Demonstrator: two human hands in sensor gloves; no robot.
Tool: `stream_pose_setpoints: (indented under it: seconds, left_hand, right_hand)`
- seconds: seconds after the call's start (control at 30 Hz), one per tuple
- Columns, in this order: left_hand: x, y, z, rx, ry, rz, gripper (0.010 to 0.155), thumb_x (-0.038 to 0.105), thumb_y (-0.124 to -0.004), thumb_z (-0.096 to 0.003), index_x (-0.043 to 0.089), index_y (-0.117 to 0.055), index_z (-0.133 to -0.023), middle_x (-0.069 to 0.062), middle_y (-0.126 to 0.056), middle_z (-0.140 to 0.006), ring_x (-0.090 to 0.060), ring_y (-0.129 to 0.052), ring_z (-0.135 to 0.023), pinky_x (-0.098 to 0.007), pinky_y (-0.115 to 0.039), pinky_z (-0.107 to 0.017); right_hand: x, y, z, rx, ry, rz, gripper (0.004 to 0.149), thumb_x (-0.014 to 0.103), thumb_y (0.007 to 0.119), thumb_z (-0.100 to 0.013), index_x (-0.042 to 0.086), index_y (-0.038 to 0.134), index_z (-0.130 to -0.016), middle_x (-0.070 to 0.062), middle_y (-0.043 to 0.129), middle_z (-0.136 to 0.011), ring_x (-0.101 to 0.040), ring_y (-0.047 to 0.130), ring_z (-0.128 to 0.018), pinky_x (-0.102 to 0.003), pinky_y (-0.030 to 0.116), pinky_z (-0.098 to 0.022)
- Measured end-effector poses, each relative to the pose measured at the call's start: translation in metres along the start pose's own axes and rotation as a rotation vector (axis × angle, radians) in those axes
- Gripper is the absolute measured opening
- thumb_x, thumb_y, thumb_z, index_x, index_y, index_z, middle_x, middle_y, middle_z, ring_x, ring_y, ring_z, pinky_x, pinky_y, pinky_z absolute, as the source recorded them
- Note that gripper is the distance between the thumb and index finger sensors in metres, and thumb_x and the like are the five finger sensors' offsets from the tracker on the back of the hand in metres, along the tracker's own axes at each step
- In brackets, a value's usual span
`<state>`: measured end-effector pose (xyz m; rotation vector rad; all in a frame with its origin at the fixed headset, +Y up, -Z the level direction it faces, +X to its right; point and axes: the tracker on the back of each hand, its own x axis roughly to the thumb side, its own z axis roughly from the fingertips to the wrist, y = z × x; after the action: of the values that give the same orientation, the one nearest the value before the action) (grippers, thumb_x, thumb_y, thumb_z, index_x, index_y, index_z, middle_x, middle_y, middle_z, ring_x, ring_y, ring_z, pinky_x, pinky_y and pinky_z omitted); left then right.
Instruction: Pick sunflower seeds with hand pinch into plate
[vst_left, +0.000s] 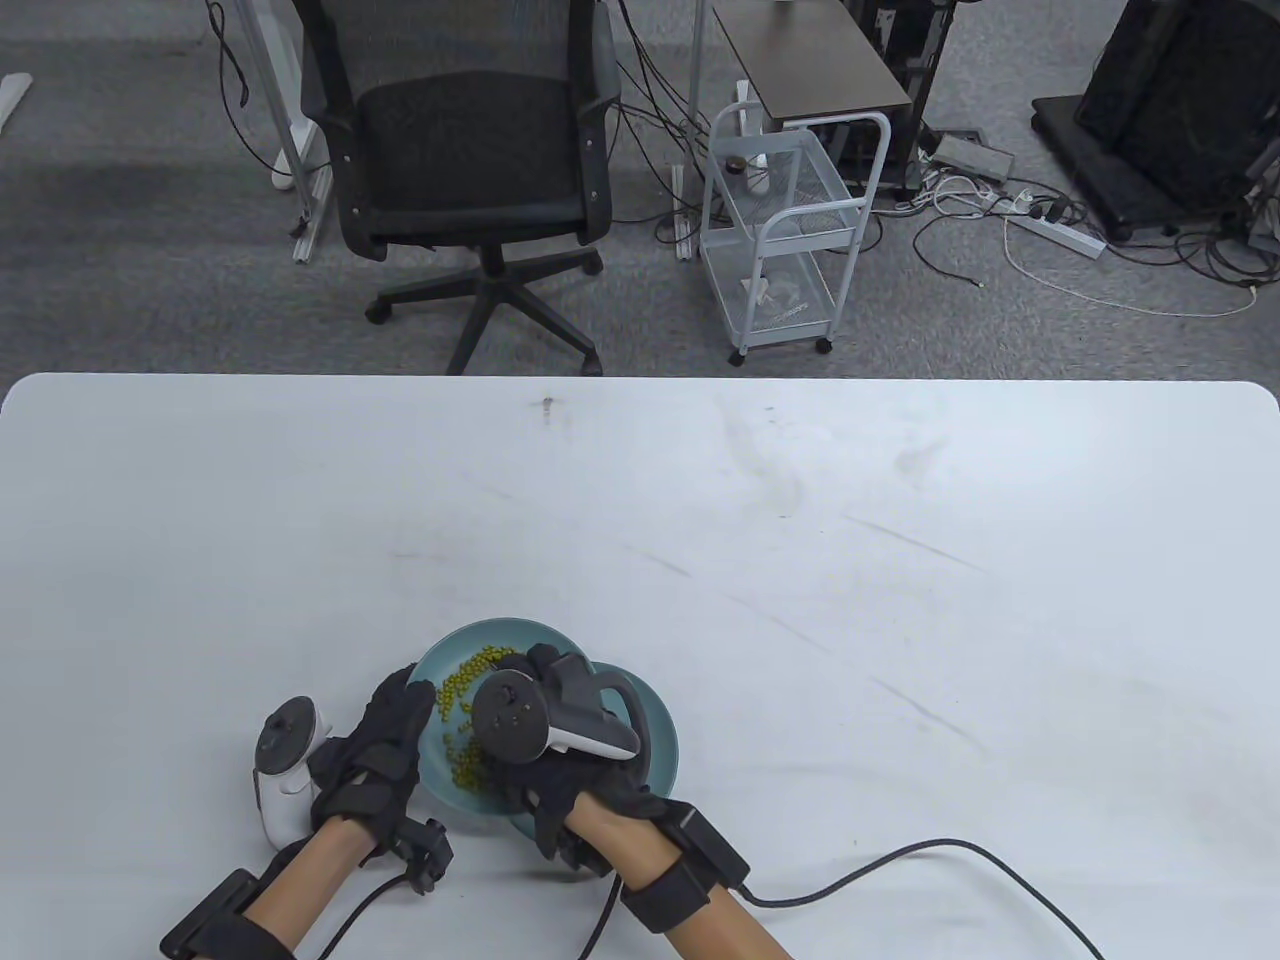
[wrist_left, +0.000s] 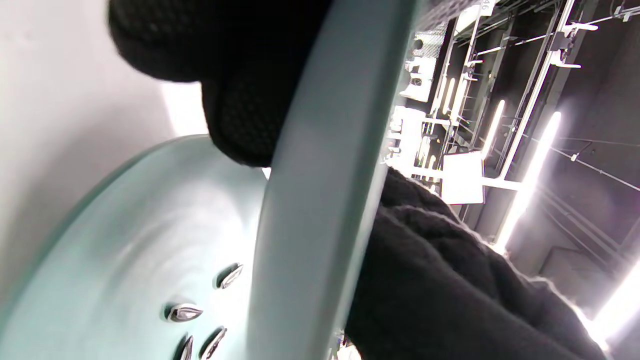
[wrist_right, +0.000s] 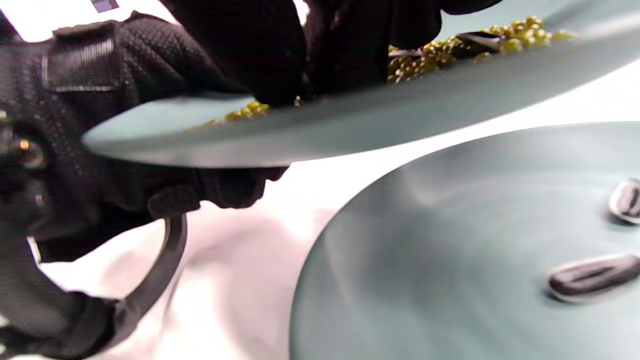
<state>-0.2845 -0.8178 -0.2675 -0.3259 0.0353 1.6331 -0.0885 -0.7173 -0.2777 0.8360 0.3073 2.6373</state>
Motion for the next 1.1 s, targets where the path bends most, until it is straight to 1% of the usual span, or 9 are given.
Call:
stream_pose_setpoints:
  seconds: [0.07, 0.17, 0.37, 0.57, 0.63, 0.8, 0.87, 0.97, 1.1]
  left_hand:
    - [0.0, 0.0, 0.0, -0.004, 0.002, 0.01, 0.051, 0.043, -0.057, -0.0618, 0.02, -0.039, -0.103, -0.011, -0.08, -0.083, -0.025, -0.098, -0.048, -0.037, -0.081, -0.036]
    - [0.0, -0.001, 0.0, -0.003, 0.003, 0.009, 0.051, 0.043, -0.057, -0.0617, 0.02, -0.039, -0.103, -0.011, -0.08, -0.083, -0.025, -0.098, -0.047, -0.037, -0.081, -0.036]
    - [0.0, -0.001, 0.0, -0.008, 0.005, 0.013, 0.051, 0.043, -0.057, -0.0618, 0.02, -0.039, -0.103, -0.011, -0.08, -0.083, -0.025, -0.098, -0.047, -0.038, -0.081, -0.036]
    - [0.0, -0.001, 0.0, -0.009, 0.006, 0.016, 0.051, 0.043, -0.057, -0.0617, 0.02, -0.039, -0.103, -0.011, -0.08, -0.083, -0.025, -0.098, -0.047, -0.038, -0.081, -0.036]
    - [0.0, -0.001, 0.0, -0.01, 0.006, 0.016, 0.051, 0.043, -0.057, -0.0617, 0.02, -0.039, -0.103, -0.011, -0.08, -0.083, -0.025, -0.098, -0.047, -0.038, -0.081, -0.036]
    - [0.0, -0.001, 0.0, -0.011, 0.007, 0.019, 0.051, 0.044, -0.057, -0.0618, 0.02, -0.039, -0.103, -0.011, -0.08, -0.083, -0.025, -0.098, -0.048, -0.038, -0.081, -0.036]
    - [0.0, -0.001, 0.0, -0.012, 0.006, 0.018, 0.051, 0.044, -0.057, -0.0617, 0.02, -0.039, -0.103, -0.011, -0.08, -0.083, -0.025, -0.098, -0.048, -0.038, -0.081, -0.036]
    - [0.0, -0.001, 0.0, -0.011, 0.006, 0.018, 0.051, 0.044, -0.057, -0.0617, 0.02, -0.039, -0.103, -0.011, -0.08, -0.083, -0.025, -0.098, -0.048, -0.038, -0.081, -0.036]
    - [0.002, 0.001, 0.0, -0.007, 0.005, 0.021, 0.051, 0.044, -0.056, -0.0618, 0.02, -0.038, -0.104, -0.011, -0.08, -0.083, -0.025, -0.098, -0.048, -0.037, -0.081, -0.036]
  right_hand:
    - [-0.002, -0.001, 0.0, -0.026, 0.003, -0.016, 0.036, 0.026, 0.089, -0.051, -0.006, 0.09, -0.067, -0.038, 0.053, -0.106, -0.068, 0.042, -0.093, -0.079, 0.035, -0.063]
    - [-0.002, -0.001, 0.0, -0.027, 0.008, -0.01, 0.036, 0.026, 0.089, -0.051, -0.006, 0.091, -0.067, -0.038, 0.053, -0.106, -0.068, 0.043, -0.093, -0.079, 0.035, -0.063]
    - [0.0, -0.003, 0.001, -0.033, -0.014, -0.036, 0.034, 0.022, 0.088, -0.052, -0.008, 0.091, -0.068, -0.038, 0.052, -0.106, -0.068, 0.042, -0.093, -0.079, 0.035, -0.063]
    - [-0.005, -0.003, 0.0, -0.017, -0.019, -0.089, 0.036, 0.023, 0.087, -0.052, -0.009, 0.088, -0.071, -0.039, 0.046, -0.107, -0.068, 0.037, -0.093, -0.079, 0.032, -0.062]
    - [-0.005, -0.004, 0.0, -0.027, -0.031, -0.109, 0.036, 0.021, 0.086, -0.052, -0.009, 0.086, -0.072, -0.04, 0.044, -0.107, -0.069, 0.034, -0.093, -0.079, 0.03, -0.062]
    - [-0.003, -0.007, 0.001, -0.04, -0.049, -0.131, 0.033, 0.018, 0.085, -0.053, -0.007, 0.085, -0.075, -0.039, 0.035, -0.109, -0.07, 0.027, -0.094, -0.08, 0.028, -0.062]
    - [-0.004, -0.008, 0.002, -0.045, -0.051, -0.137, 0.033, 0.016, 0.084, -0.053, -0.006, 0.085, -0.076, -0.038, 0.033, -0.11, -0.07, 0.031, -0.094, -0.08, 0.029, -0.062]
    - [-0.005, -0.01, 0.002, -0.049, -0.052, -0.163, 0.033, 0.015, 0.083, -0.052, -0.007, 0.083, -0.077, -0.038, 0.032, -0.11, -0.069, 0.031, -0.094, -0.08, 0.029, -0.062]
    - [-0.011, -0.02, 0.005, -0.074, -0.044, -0.206, 0.034, 0.015, 0.082, -0.052, -0.009, 0.082, -0.077, -0.039, 0.033, -0.109, -0.069, 0.031, -0.093, -0.08, 0.028, -0.062]
